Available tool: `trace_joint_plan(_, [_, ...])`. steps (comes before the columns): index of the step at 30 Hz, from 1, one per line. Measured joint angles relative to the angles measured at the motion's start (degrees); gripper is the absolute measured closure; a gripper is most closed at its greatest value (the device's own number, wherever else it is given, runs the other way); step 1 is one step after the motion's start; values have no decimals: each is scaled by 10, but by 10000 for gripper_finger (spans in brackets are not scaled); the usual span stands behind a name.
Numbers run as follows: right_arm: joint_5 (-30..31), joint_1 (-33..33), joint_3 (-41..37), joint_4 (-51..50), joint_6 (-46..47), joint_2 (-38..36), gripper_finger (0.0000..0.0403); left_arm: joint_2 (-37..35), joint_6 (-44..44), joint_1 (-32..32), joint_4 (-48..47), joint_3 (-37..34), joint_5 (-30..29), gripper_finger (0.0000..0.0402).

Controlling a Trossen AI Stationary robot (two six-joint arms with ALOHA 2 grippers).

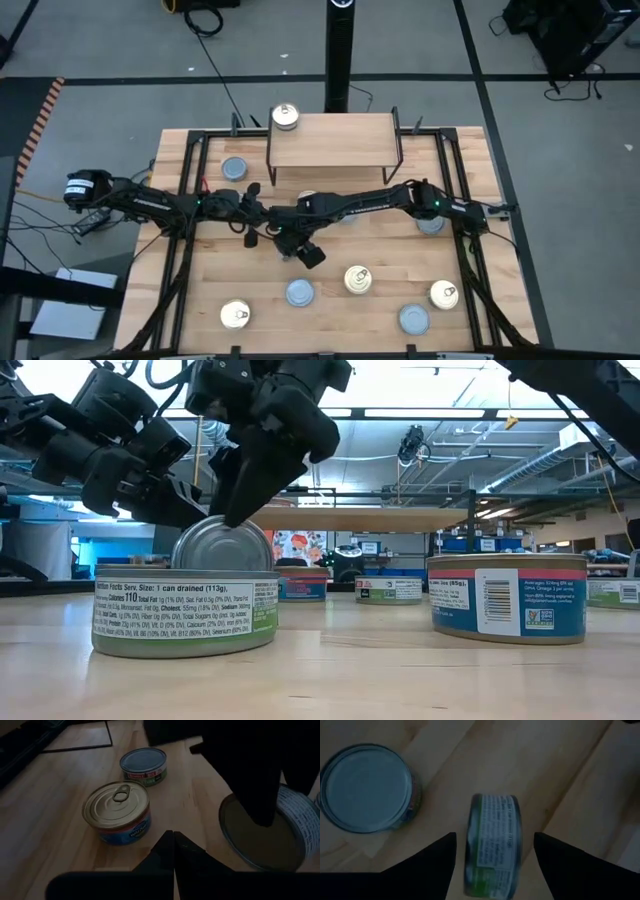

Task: Stack canned seafood by type on shelf
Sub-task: Put the green tuna can on the shelf

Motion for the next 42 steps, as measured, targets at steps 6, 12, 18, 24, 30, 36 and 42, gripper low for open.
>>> trace_joint_plan(6, [0, -1, 0, -9, 13, 11, 171, 0, 0, 0, 0, 0, -1, 401])
trace_joint_plan(12, [-8, -2, 0, -11, 32, 15, 203, 0, 0, 0, 0, 0, -1, 401])
trace_joint_plan(18, [37, -2, 2, -22, 31, 9, 251, 0, 0, 0, 0, 0, -1, 401])
trace_joint_plan(24, [117, 3, 59, -98, 24, 5, 251, 0, 0, 0, 2, 0, -5, 401])
trace_joint_plan(30, [274, 19, 78, -168, 25, -39, 251, 0, 0, 0, 1, 0, -11, 401])
trace_joint_plan(36, [428, 16, 78, -224, 108, -113, 251, 0, 0, 0, 4, 0, -12, 401])
trace_joint_plan(42, [577, -29, 78, -284, 189, -168, 251, 0, -2, 0, 16, 0, -12, 401])
